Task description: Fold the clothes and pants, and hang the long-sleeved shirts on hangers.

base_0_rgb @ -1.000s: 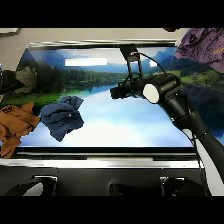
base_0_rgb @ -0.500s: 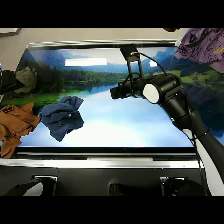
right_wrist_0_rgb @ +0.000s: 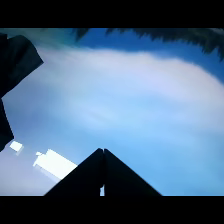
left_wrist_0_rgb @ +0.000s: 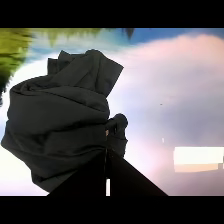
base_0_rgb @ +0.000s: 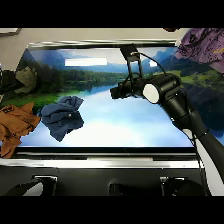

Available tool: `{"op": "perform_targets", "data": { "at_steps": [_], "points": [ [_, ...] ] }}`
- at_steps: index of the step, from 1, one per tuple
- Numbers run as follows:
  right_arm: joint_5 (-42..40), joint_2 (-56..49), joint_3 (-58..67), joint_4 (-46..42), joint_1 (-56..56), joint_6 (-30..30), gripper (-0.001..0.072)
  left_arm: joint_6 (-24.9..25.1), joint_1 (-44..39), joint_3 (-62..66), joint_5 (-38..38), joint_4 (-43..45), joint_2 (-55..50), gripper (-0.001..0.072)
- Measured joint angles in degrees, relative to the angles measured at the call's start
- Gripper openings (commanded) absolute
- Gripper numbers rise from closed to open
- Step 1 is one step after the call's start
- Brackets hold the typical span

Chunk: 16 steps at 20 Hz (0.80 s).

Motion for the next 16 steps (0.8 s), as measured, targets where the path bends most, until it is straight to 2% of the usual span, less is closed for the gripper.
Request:
{"op": "perform_targets", "data": {
  "at_steps": [2, 3, 4, 5, 6, 9, 12, 16],
  "points": [
    [0.00, 0.00, 0.00, 0.02, 0.00, 0.02, 0.0032, 0.00, 0.00, 0.00, 0.02, 0.00, -0.02, 0.0019],
    [0.00, 0.00, 0.00, 0.02, 0.00, 0.00, 0.0032, 0.00, -0.02, 0.00, 0.11, 0.00, -0.04, 0.0043],
    [0.00, 0.00, 0.00, 0.04, 0.00, 0.02, 0.0032, 0.00, -0.02, 0.00, 0.09, 0.02, -0.07, 0.0150],
    [-0.02, 0.00, 0.00, 0.11, 0.00, 0.02, 0.0032, -0.02, -0.02, 0.00, -0.04, 0.11, -0.09, 0.0635],
    [-0.02, 0.00, 0.00, 0.15, 0.00, 0.02, 0.0032, -0.57, -0.02, -0.07, -0.15, 0.44, -0.09, 0.0720],
    [0.00, 0.00, 0.00, 0.15, 0.00, 0.02, 0.0032, -3.48, -0.02, -1.68, -0.72, 3.63, -0.68, 0.0720],
    [0.44, 0.00, 0.00, 0.52, 0.00, 0.04, 0.0032, -4.74, -0.13, -8.46, 0.63, 6.93, -2.23, 0.0720],
    [0.70, 0.00, 0.00, 0.90, 0.00, 0.07, 0.0032, -5.25, -1.81, -22.64, 10.75, 8.44, -3.96, 0.0720]
  ]
}}
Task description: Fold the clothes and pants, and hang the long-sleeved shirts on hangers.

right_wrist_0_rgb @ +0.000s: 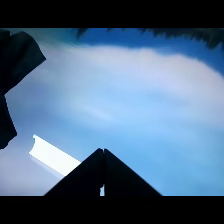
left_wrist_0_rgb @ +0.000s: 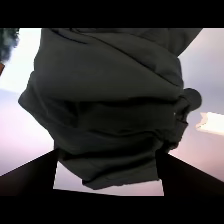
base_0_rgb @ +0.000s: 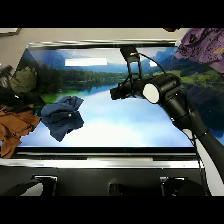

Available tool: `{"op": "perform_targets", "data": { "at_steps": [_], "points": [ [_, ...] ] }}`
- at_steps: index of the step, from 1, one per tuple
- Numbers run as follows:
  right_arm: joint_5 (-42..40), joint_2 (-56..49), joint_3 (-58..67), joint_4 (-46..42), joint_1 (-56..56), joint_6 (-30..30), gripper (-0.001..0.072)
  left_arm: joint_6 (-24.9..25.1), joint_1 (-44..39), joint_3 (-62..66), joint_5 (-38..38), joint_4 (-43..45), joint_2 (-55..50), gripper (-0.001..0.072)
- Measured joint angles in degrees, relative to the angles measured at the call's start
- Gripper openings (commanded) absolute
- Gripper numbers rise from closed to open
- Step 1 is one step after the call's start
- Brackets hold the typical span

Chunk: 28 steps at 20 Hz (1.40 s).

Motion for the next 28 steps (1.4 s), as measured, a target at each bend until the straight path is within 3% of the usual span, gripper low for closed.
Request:
{"op": "perform_targets", "data": {
  "at_steps": [4, 8, 9, 10, 11, 12, 17, 21, 23, 24, 26, 27, 28],
  "points": [
    [0.07, 0.00, 0.00, 0.17, 0.00, 0.22, 0.0032, -0.37, -3.69, -9.40, 12.57, -0.17, -2.99, 0.0720],
    [0.17, 0.00, 0.00, 0.20, 0.00, 0.22, 0.0033, -0.81, -7.02, -12.44, 20.37, -0.33, -8.79, 0.0720],
    [0.17, 0.00, 0.00, 0.24, 0.00, 0.22, 0.0037, -1.03, -7.41, -12.72, 21.31, -0.33, -10.19, 0.0659],
    [0.17, 0.00, 0.00, 0.35, 0.00, 0.22, 0.0093, -1.46, -7.69, -12.92, 22.03, -0.35, -11.39, 0.0168],
    [0.17, 0.00, 0.00, 0.37, 0.00, 0.22, 0.0171, -2.25, -7.91, -12.96, 22.45, -0.46, -12.39, 0.0016],
    [0.20, 0.00, 0.00, 0.37, 0.00, 0.26, 0.0239, -2.32, -8.13, -12.76, 22.23, -0.66, -13.00, 0.0015],
    [3.54, 0.94, 0.02, 0.59, 0.00, 1.51, 0.0250, -0.17, -12.04, -7.67, 18.60, -8.66, -13.35, 0.0015],
    [12.33, 4.48, 0.04, -1.92, 0.00, 1.75, 0.0275, 0.48, -21.90, -1.73, 17.25, -20.48, -12.96, 0.0014],
    [17.81, 7.23, 0.04, -5.90, -0.02, 1.73, 0.0454, -1.36, -28.17, 0.26, 20.26, -24.68, -13.16, 0.0014],
    [20.39, 8.81, 0.04, -8.31, -0.04, 1.73, 0.0492, -2.69, -31.04, 0.83, 22.45, -25.94, -13.57, 0.0014],
    [24.33, 11.91, 0.04, -13.00, -0.04, 1.70, 0.0492, -6.29, -36.37, 1.62, 28.15, -27.74, -15.26, 0.0019],
    [25.73, 13.33, -0.04, -15.08, -0.04, 1.70, 0.0493, -7.76, -38.34, 1.84, 30.67, -28.33, -16.39, 0.0090],
    [26.67, 14.78, -0.33, -17.27, -0.04, 1.73, 0.0531, -8.96, -40.04, 2.03, 33.05, -28.76, -17.81, 0.0380]
  ]
}}
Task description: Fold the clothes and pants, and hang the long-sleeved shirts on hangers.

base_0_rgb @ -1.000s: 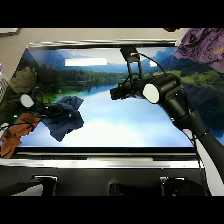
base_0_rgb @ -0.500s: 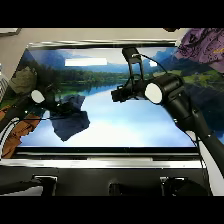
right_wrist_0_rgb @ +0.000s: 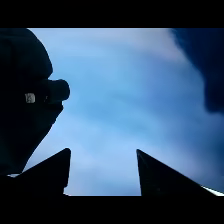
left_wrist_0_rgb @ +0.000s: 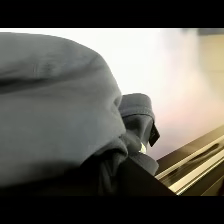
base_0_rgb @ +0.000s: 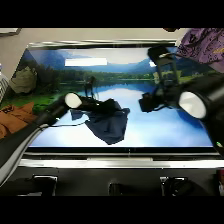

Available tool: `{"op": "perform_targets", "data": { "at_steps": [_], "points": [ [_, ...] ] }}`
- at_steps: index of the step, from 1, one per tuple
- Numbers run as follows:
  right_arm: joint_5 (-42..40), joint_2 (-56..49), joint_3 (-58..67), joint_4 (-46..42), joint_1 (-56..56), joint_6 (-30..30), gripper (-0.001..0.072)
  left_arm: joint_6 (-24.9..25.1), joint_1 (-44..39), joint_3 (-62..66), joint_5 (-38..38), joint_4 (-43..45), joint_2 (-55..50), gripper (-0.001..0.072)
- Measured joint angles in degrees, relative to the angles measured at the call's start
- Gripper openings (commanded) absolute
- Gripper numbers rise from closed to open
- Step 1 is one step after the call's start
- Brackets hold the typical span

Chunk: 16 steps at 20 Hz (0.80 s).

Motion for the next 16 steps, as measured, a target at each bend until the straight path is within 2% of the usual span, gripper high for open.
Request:
{"op": "perform_targets", "data": {
  "at_steps": [1, 2, 4, 7, 9, 12, 14, 16],
  "points": [
    [0.81, 1.20, -0.50, -1.77, 0.00, 0.24, 0.0617, -1.07, -0.96, 0.11, 1.51, -0.33, -1.29, 0.0646],
    [1.16, 2.25, -1.27, -3.50, -0.07, 0.74, 0.0624, -1.70, -1.31, 0.22, 2.60, -0.57, -2.38, 0.0677],
    [1.84, 3.50, -3.32, -4.96, -1.81, 2.36, 0.0626, -2.21, -0.02, 0.35, 2.25, -0.87, -3.17, 0.0677],
    [0.85, 4.22, -8.15, 0.94, -12.02, 4.59, 0.0667, 2.51, 7.15, 0.50, -2.86, -0.79, -1.18, 0.0677],
    [-1.38, 3.54, -14.56, 14.08, -23.74, 4.68, 0.0665, 5.81, 14.12, 0.52, -7.74, 0.37, 0.98, 0.0677],
    [-6.86, 2.43, -27.32, 39.50, -36.04, -1.73, 0.0658, 8.31, 24.30, 0.52, -14.12, 1.51, 2.95, 0.0677],
    [-12.31, 2.03, -35.50, 50.82, -38.23, -5.55, 0.0658, 9.25, 30.05, 0.52, -17.16, 1.81, 3.56, 0.0677],
    [-17.25, 1.16, -42.14, 57.77, -36.81, -7.28, 0.0658, 9.62, 34.53, 0.52, -19.04, 2.01, 3.87, 0.0677]
  ]
}}
